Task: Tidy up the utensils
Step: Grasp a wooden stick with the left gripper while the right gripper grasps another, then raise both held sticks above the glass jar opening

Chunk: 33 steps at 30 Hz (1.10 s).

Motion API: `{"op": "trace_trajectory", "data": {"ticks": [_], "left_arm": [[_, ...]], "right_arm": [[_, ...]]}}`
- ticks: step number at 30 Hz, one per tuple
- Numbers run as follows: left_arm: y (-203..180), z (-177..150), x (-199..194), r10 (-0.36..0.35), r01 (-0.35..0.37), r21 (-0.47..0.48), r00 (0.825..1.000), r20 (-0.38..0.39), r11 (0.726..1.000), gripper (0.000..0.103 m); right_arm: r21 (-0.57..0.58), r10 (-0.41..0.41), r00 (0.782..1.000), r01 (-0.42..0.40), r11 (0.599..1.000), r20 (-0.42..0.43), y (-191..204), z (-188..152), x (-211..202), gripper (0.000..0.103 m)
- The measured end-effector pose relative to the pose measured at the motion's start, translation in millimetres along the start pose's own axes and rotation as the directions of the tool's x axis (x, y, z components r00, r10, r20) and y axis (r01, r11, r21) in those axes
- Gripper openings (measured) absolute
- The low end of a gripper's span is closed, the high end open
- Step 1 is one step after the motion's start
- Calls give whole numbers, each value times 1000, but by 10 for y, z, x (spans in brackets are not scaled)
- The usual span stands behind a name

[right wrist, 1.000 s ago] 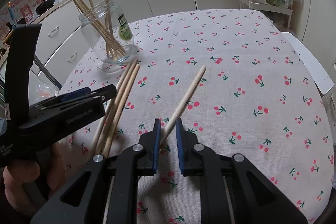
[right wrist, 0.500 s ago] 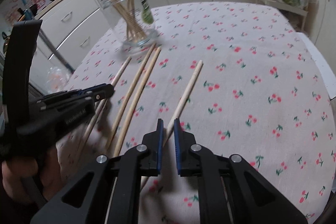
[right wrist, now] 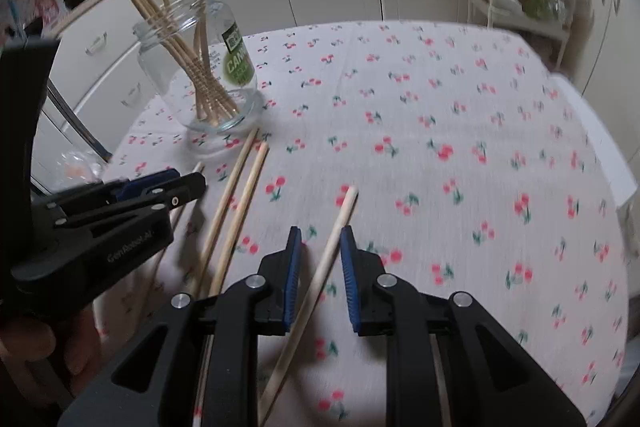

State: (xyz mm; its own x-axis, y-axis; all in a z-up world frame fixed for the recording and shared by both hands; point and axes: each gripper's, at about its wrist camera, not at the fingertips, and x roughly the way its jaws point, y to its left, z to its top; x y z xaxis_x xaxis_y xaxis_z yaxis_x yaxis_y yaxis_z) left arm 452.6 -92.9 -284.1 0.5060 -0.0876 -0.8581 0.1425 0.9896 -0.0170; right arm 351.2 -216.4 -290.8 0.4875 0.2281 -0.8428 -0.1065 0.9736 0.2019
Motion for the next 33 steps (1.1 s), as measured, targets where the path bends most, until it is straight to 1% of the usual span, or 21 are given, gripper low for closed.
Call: {"op": "trace_trajectory", "data": {"ticks": [1,4,8,10,11,12,15,16,18,19,20,22,24,26,27,28,29,30,31,32,33], "left_arm": [[-3,16,10,-9,9,8,1000,0,1000,5],[13,9,-11,-35,35,17,999,-4,999,5],[76,-14,-36,-68,68,17,997,-25,998,5],[101,0,-29,-74,74,9,997,-37,997,6],[94,9,-26,-67,68,11,997,-40,998,7],[103,2,-24,-65,65,12,997,-40,998,8],[64,4,-17,-50,51,25,998,-33,998,13],[24,-2,-15,-31,33,41,999,-26,999,13],[-29,-17,-22,-6,7,65,1000,-14,998,12],[-50,-24,-29,-10,11,78,1000,-13,997,5],[-65,-24,-38,-17,18,79,1000,-16,997,5],[-56,-41,-82,-20,21,72,1000,-15,997,5],[-28,-66,-163,-22,22,62,1000,0,998,5],[47,-86,-321,-35,33,35,999,39,999,5],[81,-91,-403,-47,46,22,997,62,999,5],[146,-82,-560,-75,75,0,990,116,997,5],[184,-73,-670,-92,95,-12,984,155,995,5],[228,-62,-785,-112,119,-24,974,196,993,5],[294,-43,-966,-138,153,-40,956,260,987,5],[327,-27,-1074,-147,169,-49,943,297,984,5],[404,3,-1301,-156,193,-66,916,370,979,5]], "right_arm": [[-10,15,1000,-15,1000,-8,-1,10,13,9],[-29,24,1000,-24,999,-21,-28,14,-9,6],[14,39,998,-38,999,-57,-115,62,-13,7],[3,21,998,-21,1000,-61,-96,92,-5,10],[-8,23,998,-24,1000,-62,-76,96,2,18],[-25,15,998,-17,1000,-64,-40,93,3,21],[-113,-51,997,45,993,-53,100,65,25,22],[-138,-63,997,56,989,-44,133,48,30,21],[-143,-47,998,41,989,-39,147,27,32,8],[-133,-41,998,35,990,-39,138,27,29,6],[-117,-34,999,29,993,-40,123,30,21,6],[-19,37,998,-38,999,-55,16,40,-1,6],[29,83,997,-82,996,-13,-15,36,-101,6],[69,156,986,-161,985,62,-36,35,-266,6],[89,180,975,-193,977,129,-47,50,-411,6],[99,191,967,-209,973,166,-53,59,-493,6],[114,210,953,-238,964,218,-61,85,-613,6],[130,215,935,-259,957,281,-67,120,-751,6],[141,214,919,-273,952,331,-71,153,-871,6],[148,213,906,-282,948,365,-71,184,-960,6],[153,201,889,-285,946,412,-59,219,-1083,6]]}}
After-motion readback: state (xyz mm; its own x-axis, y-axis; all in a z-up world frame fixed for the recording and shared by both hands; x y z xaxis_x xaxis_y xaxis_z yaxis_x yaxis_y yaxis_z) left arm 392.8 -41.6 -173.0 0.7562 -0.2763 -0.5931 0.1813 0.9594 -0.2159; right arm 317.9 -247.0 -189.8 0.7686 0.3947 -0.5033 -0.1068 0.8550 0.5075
